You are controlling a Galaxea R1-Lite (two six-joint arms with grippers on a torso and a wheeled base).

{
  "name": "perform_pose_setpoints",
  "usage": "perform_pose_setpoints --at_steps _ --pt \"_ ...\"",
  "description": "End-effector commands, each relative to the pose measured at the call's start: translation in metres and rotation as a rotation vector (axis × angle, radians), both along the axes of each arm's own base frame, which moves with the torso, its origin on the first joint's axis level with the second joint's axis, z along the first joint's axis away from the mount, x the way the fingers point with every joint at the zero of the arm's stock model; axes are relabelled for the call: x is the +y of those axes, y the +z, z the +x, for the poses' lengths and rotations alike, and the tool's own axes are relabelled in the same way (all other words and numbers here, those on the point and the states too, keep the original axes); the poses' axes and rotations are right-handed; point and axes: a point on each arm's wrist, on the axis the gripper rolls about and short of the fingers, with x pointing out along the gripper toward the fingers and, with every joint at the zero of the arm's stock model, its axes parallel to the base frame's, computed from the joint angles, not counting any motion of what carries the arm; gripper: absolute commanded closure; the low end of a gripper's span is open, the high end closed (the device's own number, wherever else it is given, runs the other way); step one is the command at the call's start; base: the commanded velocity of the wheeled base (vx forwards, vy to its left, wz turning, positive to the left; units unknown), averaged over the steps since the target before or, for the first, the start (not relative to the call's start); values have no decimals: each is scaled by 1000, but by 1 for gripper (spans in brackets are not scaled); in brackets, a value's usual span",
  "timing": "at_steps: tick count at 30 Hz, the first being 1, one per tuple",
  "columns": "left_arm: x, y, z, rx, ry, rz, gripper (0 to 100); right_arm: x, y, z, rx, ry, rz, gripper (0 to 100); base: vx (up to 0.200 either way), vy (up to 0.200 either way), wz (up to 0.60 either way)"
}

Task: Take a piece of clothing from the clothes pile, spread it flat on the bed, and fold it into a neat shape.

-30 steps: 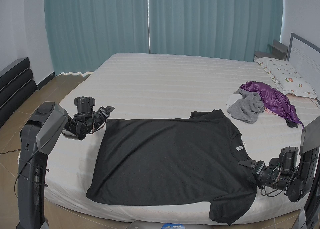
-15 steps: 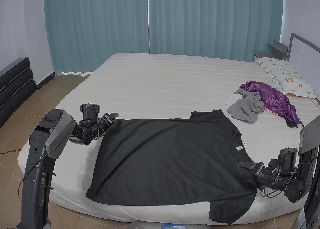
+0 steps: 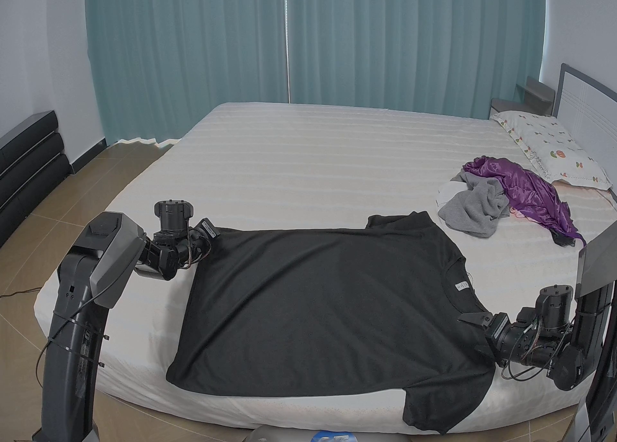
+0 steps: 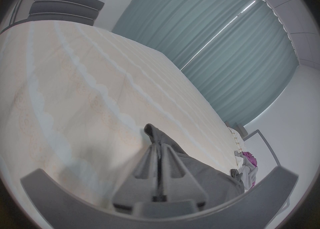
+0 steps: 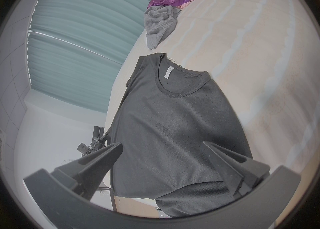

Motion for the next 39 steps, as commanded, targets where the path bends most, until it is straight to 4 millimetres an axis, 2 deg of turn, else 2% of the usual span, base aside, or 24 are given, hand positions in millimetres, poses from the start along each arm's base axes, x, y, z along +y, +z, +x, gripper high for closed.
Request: perform_pose_setpoints --at_steps 1,28,39 --pt "1 1 3 -16 9 0 100 0 1 1 -14 0 1 0 0 0 0" --pt "13 5 30 -149 165 42 100 0 4 3 -30 -5 2 0 0 0 0" --pt "14 6 30 -146 164 40 100 0 4 3 -30 -5 2 0 0 0 0"
